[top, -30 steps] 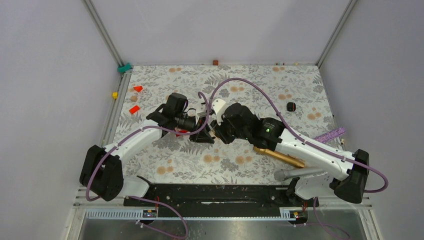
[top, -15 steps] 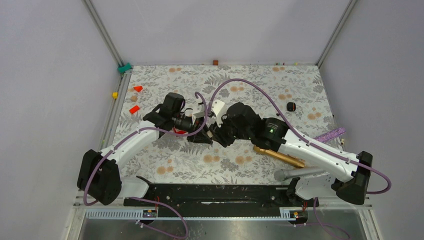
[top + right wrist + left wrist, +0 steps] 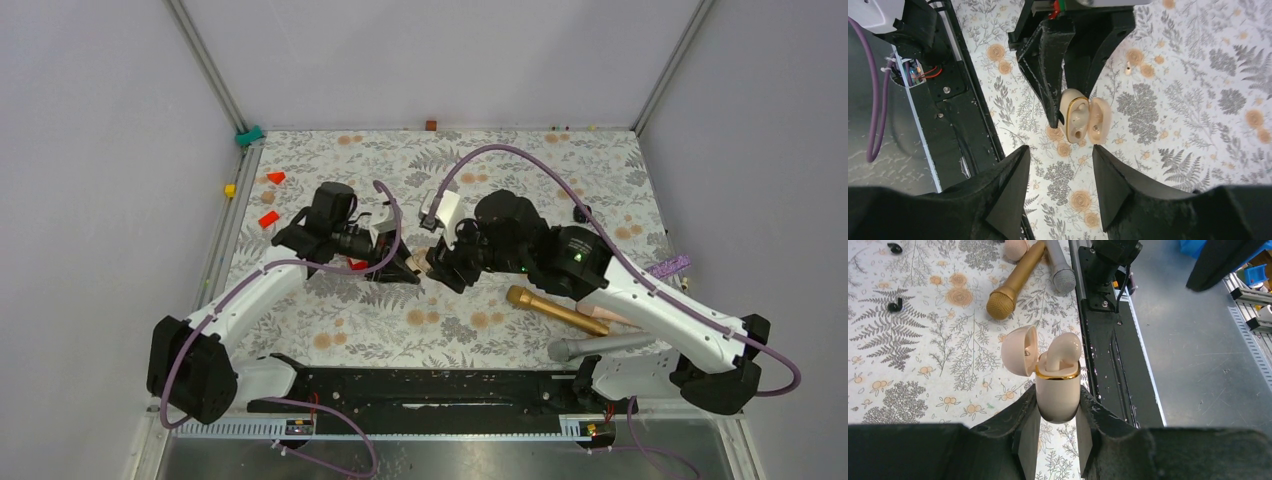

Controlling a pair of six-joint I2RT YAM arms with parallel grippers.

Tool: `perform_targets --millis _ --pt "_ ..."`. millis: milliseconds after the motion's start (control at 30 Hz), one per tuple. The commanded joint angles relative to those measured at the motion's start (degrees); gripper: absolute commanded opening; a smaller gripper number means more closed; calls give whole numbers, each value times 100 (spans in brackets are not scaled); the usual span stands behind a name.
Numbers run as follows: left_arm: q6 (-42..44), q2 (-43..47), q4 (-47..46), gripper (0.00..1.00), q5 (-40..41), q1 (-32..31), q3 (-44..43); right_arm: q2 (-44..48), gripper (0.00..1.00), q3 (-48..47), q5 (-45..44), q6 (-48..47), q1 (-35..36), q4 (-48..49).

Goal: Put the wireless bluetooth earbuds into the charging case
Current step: Place the earbud in the charging case.

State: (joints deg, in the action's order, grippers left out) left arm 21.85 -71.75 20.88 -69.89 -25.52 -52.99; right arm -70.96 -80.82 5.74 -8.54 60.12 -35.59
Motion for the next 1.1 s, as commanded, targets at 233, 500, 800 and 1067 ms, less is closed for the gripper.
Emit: perform_targets --millis 233,500,800,1067 --pt "891 792 813 0 18 33 -1004 -217 80 -1696 -540 -1135 55 -1143" --pt "-982 1234 -1529 0 -415 50 -340 -1011 95 -3009 -815 -1215 53 -1623" --pt "-5426 1504 -7793 0 -420 598 1531 -1617 99 -3611 -1014 -1087 38 -1849" --pt "-6037 1744 -8486 0 -331 1579 1746 -1382 99 -3122 -517 -536 -809 -989"
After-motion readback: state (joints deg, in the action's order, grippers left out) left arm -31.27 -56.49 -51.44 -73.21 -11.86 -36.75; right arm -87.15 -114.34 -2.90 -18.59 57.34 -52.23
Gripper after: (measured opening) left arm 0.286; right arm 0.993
